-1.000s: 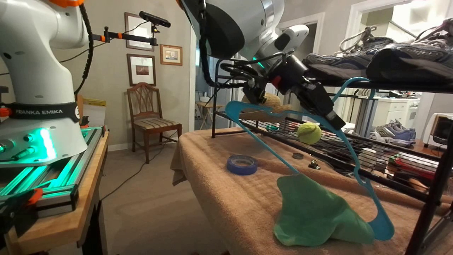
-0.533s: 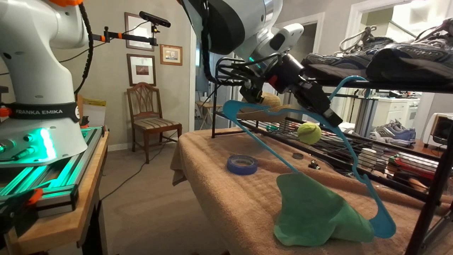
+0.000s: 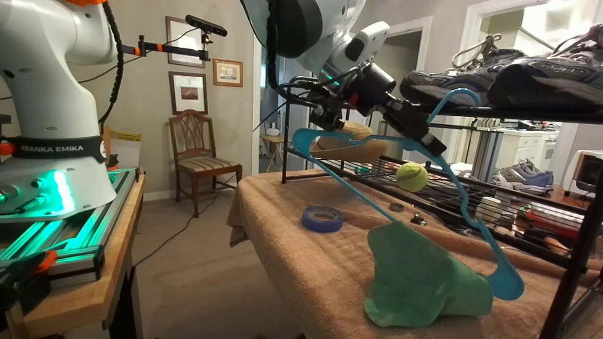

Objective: Move the blue hanger to the left side of the shoe rack.

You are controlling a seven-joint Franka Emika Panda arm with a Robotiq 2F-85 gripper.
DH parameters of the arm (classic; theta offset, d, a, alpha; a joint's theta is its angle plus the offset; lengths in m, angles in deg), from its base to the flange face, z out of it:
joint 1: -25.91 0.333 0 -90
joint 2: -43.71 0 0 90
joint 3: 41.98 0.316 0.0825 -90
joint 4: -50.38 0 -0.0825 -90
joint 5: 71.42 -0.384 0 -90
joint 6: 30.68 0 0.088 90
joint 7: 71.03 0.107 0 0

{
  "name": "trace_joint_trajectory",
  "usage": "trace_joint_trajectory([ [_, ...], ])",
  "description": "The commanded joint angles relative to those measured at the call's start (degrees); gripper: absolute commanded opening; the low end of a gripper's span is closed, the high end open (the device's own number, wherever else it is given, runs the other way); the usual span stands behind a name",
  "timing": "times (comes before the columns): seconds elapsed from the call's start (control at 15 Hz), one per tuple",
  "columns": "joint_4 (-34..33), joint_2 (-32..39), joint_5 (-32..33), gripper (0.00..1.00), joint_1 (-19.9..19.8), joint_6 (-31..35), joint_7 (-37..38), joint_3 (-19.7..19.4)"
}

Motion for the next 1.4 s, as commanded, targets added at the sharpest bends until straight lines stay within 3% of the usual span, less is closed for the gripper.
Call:
trace_joint_trajectory([
  [0.0,0.5,-2.5,5.5,0.02,-0.7,-1.8,9.2,2.5],
  [0.4,1.3,-4.5,12.1,0.02,-1.8,-4.7,19.6,4.2],
  [0.8,2.9,-6.1,12.1,0.02,-1.6,-4.7,19.8,3.6],
  [1.13,8.1,-8.7,5.3,0.02,-0.5,-6.6,13.3,2.1],
  [1.27,12.1,-10.9,2.2,0.02,0.1,-10.3,10.9,2.2],
  [1.33,14.1,-12.2,0.2,0.02,3.3,-11.3,10.1,-0.7],
])
